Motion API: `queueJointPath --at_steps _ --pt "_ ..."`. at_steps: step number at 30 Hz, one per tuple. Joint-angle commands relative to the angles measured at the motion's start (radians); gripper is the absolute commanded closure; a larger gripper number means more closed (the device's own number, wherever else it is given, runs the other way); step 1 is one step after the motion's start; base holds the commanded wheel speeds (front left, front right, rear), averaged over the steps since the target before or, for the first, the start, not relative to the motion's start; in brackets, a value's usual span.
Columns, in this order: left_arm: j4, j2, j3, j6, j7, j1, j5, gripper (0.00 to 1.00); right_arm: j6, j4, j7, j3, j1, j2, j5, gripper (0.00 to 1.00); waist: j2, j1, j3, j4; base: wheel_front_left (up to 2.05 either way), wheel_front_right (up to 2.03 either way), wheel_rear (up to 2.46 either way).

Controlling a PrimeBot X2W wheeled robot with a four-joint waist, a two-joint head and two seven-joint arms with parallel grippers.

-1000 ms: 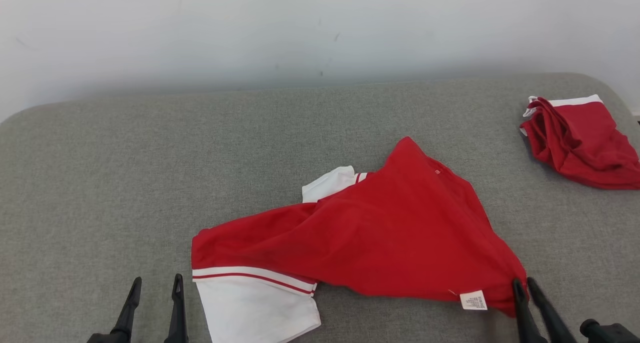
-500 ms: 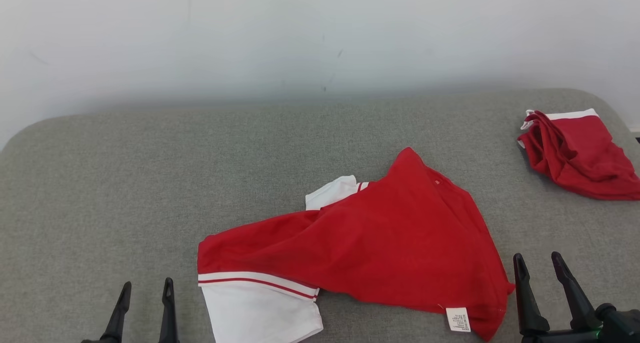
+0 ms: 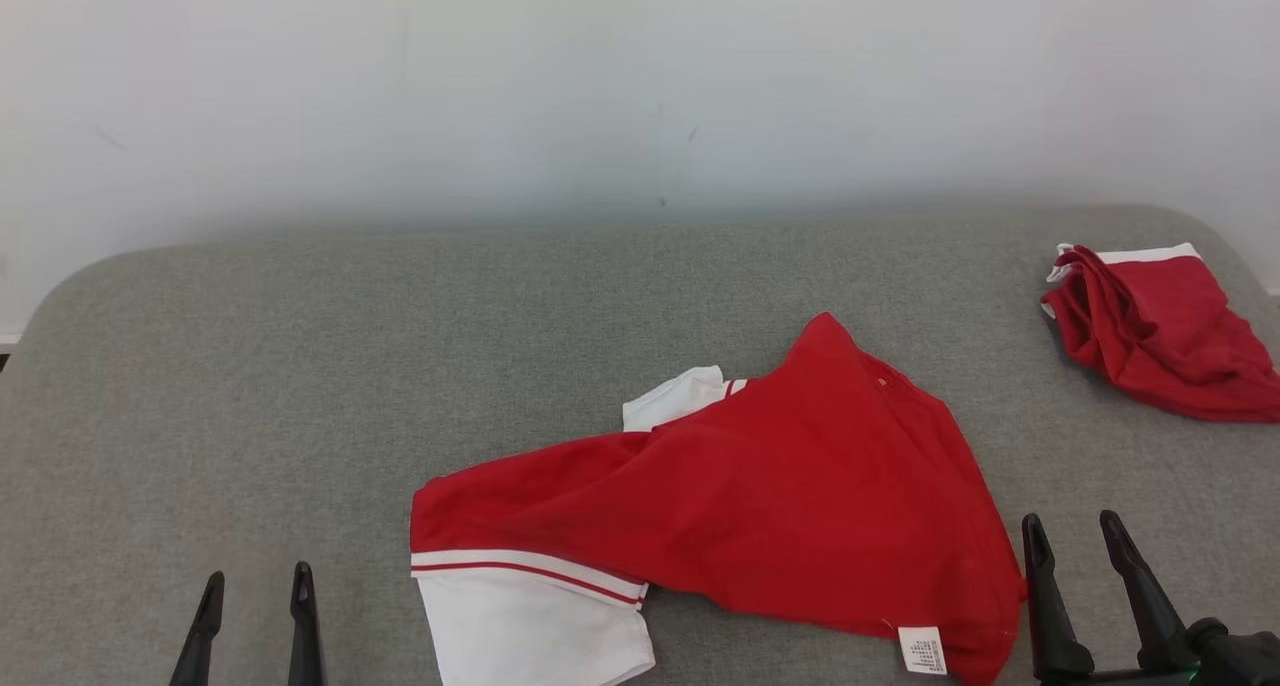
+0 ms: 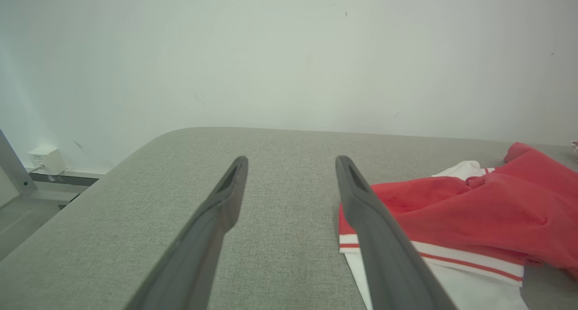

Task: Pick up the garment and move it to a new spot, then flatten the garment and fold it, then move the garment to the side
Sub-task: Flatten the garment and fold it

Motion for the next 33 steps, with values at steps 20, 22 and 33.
queueJointPath --at_steps 20,22,33 --pt "-0.034 0.042 -0.029 -0.007 -0.003 0.055 -0.028 0.0 -0.003 0.013 0.0 0.007 0.016 0.007 -0.018 0.0 0.0 0.0 -0.016 0.022 0.0 0.0 0.0" --pt "-0.036 0.049 -0.036 -0.008 -0.003 0.057 -0.031 0.0 -0.003 0.015 0.0 0.008 0.017 0.007 -0.017 0.0 0.0 0.0 -0.016 0.023 0.0 0.0 0.0" --pt "-0.017 0.073 -0.081 -0.007 -0.003 0.059 -0.079 0.0 -0.003 0.036 0.01 0.008 0.022 -0.005 -0.005 0.0 0.0 0.0 -0.009 0.021 0.0 0.0 0.0"
